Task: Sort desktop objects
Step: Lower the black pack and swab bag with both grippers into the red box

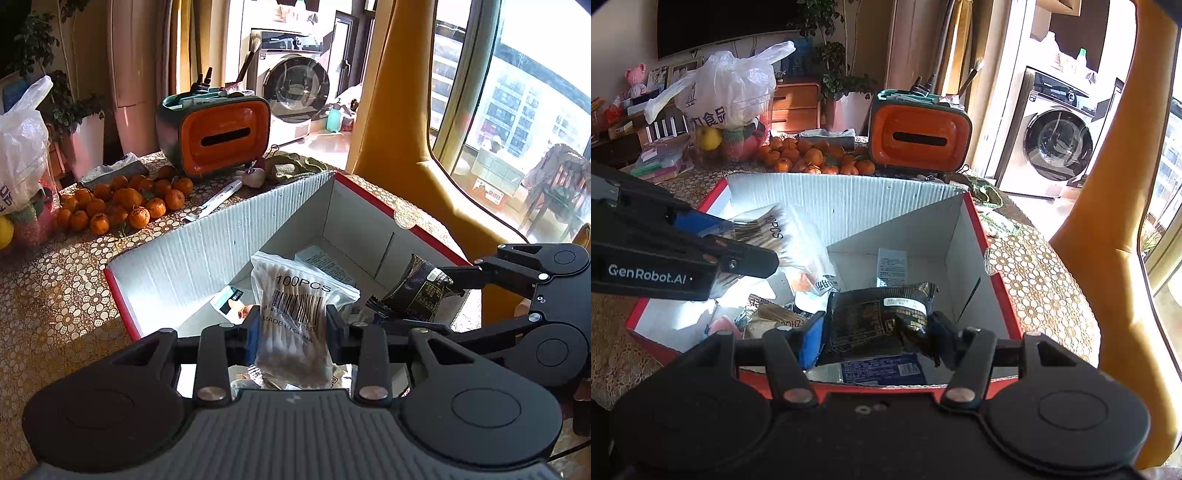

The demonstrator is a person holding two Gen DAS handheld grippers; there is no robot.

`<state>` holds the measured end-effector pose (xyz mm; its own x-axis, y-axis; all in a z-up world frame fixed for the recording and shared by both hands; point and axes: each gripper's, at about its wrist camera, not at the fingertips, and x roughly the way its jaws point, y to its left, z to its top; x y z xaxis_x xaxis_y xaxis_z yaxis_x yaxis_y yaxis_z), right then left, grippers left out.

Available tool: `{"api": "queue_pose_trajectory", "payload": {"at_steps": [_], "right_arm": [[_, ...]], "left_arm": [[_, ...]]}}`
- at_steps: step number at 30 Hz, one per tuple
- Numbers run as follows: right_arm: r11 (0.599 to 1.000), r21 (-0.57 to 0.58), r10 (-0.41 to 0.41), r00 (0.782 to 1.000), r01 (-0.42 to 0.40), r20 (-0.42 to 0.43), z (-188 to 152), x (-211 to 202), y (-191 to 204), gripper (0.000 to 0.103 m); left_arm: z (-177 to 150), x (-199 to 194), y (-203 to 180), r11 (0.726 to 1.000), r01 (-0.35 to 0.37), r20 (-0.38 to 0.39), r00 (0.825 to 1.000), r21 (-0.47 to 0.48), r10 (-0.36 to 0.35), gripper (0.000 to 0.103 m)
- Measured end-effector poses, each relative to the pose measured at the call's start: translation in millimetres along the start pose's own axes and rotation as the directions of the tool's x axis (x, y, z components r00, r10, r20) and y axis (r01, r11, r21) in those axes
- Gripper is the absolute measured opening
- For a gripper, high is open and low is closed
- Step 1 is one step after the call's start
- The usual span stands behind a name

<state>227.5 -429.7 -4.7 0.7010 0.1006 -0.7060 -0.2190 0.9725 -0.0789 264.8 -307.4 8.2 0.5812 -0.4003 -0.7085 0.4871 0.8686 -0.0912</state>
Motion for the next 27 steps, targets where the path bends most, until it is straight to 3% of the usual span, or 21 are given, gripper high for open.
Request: {"api": "queue_pose_trajectory", "payload": {"at_steps": [11, 18, 27], "right_arm": [[0.999, 0.015, 0.043, 0.994, -0.042, -0.101, 11.0, 29.6, -7.2, 0.060], [0.998, -0.017, 0.060, 0.985, -0.063, -0.164, 11.2, 47.8, -0.1, 0.060], [0.996, 0.027, 0.084, 0.970, -0.080, -0.226, 11.2, 65.2, -4.1, 0.060]], "left_arm": [[17.1, 49.1, -0.4, 1.000, -0.013, -0.073, 0.997, 0.024, 0.015, 0.033], [18.1, 72.7, 4.8, 1.000, -0.023, -0.132, 0.991, 0.003, 0.023, 0.034], [17.1, 92.2, 10.7, 0.999, -0.034, -0.206, 0.978, -0.005, 0.032, 0.034]]}}
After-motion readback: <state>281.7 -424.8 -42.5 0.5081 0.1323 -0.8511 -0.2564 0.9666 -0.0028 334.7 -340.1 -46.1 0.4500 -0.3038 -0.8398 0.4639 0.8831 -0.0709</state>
